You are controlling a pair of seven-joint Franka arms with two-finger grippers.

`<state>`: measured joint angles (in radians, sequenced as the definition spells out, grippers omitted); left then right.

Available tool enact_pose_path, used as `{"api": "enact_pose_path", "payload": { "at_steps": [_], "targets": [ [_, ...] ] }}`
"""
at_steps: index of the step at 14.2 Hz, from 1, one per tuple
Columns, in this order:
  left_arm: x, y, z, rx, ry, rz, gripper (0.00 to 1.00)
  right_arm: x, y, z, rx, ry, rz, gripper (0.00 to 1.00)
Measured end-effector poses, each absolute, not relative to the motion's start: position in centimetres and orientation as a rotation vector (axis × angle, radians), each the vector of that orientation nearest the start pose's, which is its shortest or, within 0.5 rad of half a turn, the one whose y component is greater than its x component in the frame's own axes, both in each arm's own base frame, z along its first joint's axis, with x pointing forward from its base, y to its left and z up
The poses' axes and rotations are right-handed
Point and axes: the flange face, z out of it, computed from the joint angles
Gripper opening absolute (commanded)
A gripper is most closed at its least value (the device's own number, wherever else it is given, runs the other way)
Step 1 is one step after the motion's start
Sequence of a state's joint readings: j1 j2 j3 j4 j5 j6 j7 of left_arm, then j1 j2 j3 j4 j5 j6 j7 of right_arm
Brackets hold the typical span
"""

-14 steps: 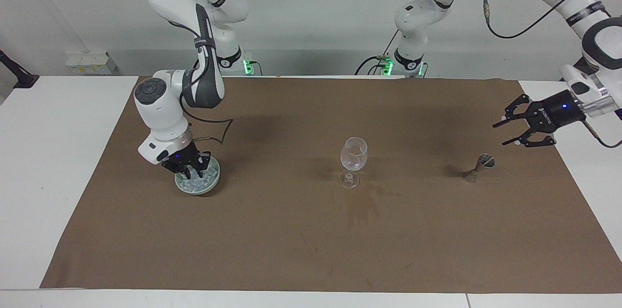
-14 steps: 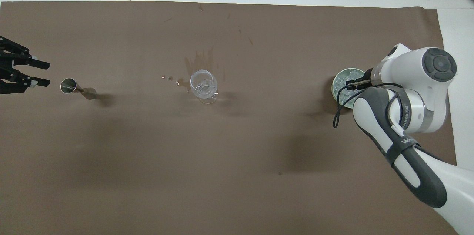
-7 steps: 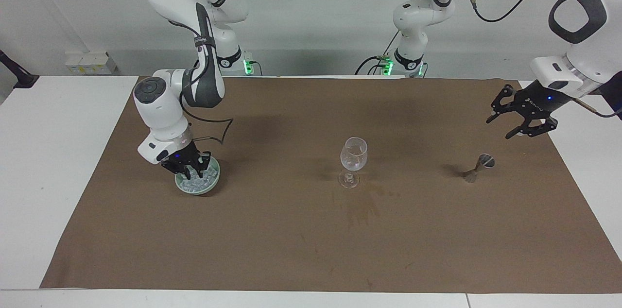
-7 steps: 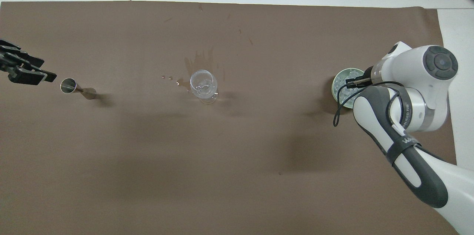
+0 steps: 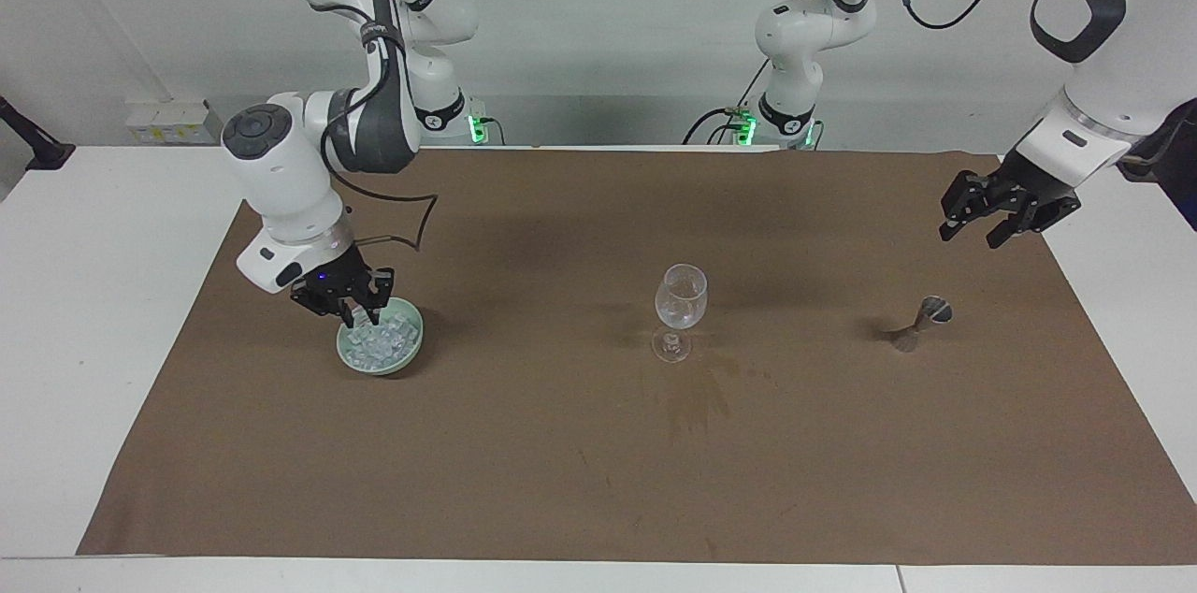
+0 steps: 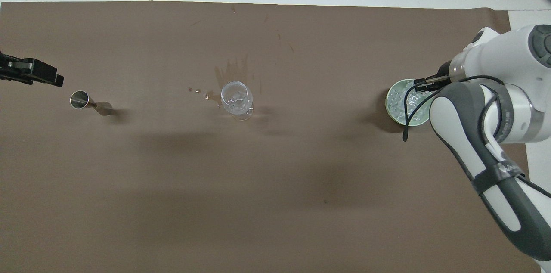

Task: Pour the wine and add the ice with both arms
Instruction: 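Carry the ice with the right gripper over the clear glass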

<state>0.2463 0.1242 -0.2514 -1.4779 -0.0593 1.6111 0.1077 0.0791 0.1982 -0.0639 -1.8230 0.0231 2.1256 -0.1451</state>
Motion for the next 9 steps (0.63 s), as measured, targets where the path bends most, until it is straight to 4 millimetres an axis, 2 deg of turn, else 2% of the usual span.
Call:
{"api": "enact_pose_path", "payload": {
  "at_steps": [3, 5, 8, 9],
  "targets": [
    [57.8, -1.8, 62.7, -3.156, 0.131, -0.043, 0.75, 62.0, 3.1, 47.7, -3.118, -0.214, -0.165, 0.0],
    [56.8, -3.1, 64.1, -3.132, 0.088, -0.057, 0.77, 62.0, 5.3, 50.1, -3.107, -0.181, -0.182, 0.0],
    [55.4, -3.3, 65.5, -3.121, 0.032, -0.051, 0.8, 61.6, 10.2, 52.2, -3.083, -0.122, -0.199, 0.0],
    [55.1, -3.2, 65.8, -3.119, 0.023, -0.047, 0.86, 61.3, 12.3, 52.7, -3.07, -0.089, -0.208, 0.0]
  ]
}}
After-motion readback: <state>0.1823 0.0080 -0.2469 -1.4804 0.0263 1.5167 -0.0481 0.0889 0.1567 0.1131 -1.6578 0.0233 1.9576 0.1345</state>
